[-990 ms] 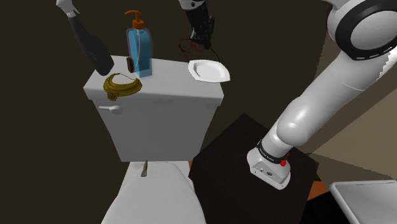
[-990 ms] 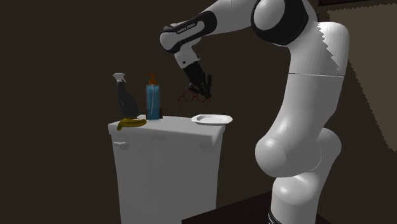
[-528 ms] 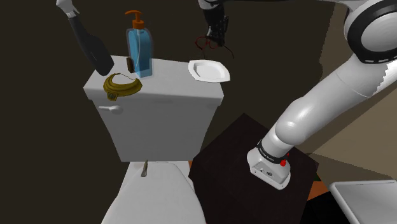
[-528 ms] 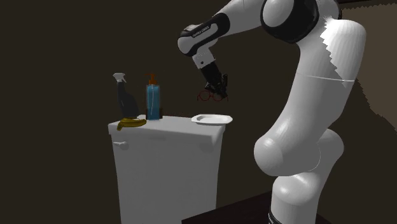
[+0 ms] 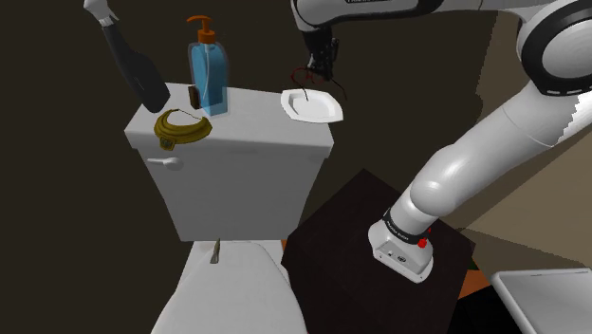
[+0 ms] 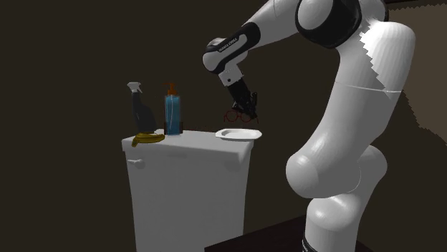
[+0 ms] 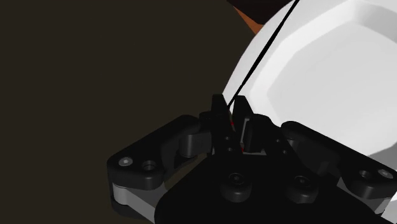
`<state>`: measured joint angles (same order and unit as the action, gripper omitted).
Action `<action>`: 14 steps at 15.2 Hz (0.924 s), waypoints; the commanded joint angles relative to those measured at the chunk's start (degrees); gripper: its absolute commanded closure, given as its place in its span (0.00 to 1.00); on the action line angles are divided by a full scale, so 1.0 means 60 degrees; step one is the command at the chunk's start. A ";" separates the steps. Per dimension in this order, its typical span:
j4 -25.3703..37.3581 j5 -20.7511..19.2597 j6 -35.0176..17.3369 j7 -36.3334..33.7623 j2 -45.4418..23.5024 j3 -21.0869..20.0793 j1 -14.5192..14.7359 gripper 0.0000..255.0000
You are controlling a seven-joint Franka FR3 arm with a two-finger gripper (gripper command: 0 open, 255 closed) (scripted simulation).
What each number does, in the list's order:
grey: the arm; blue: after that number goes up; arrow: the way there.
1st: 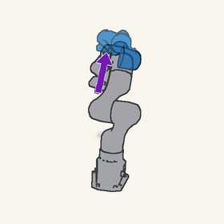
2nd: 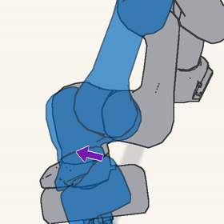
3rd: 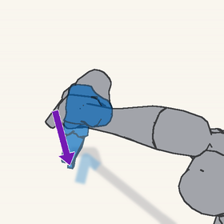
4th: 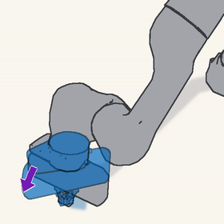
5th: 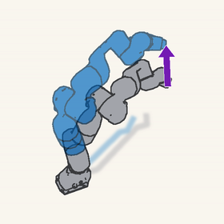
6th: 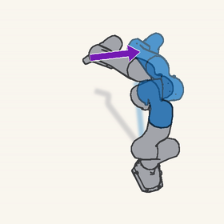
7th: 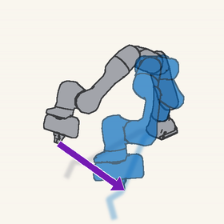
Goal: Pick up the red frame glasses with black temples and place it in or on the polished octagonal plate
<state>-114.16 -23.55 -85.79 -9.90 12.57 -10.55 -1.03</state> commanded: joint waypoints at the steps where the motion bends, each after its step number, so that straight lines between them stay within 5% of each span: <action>1: -0.0261 0.0001 -0.0238 -0.0091 -0.0037 0.0023 -0.0012 1.00; 14: -0.0837 -0.0009 -0.0818 -0.0331 -0.0088 0.0033 -0.0020 1.00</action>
<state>-119.06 -23.61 -90.66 -11.91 12.20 -10.45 -1.08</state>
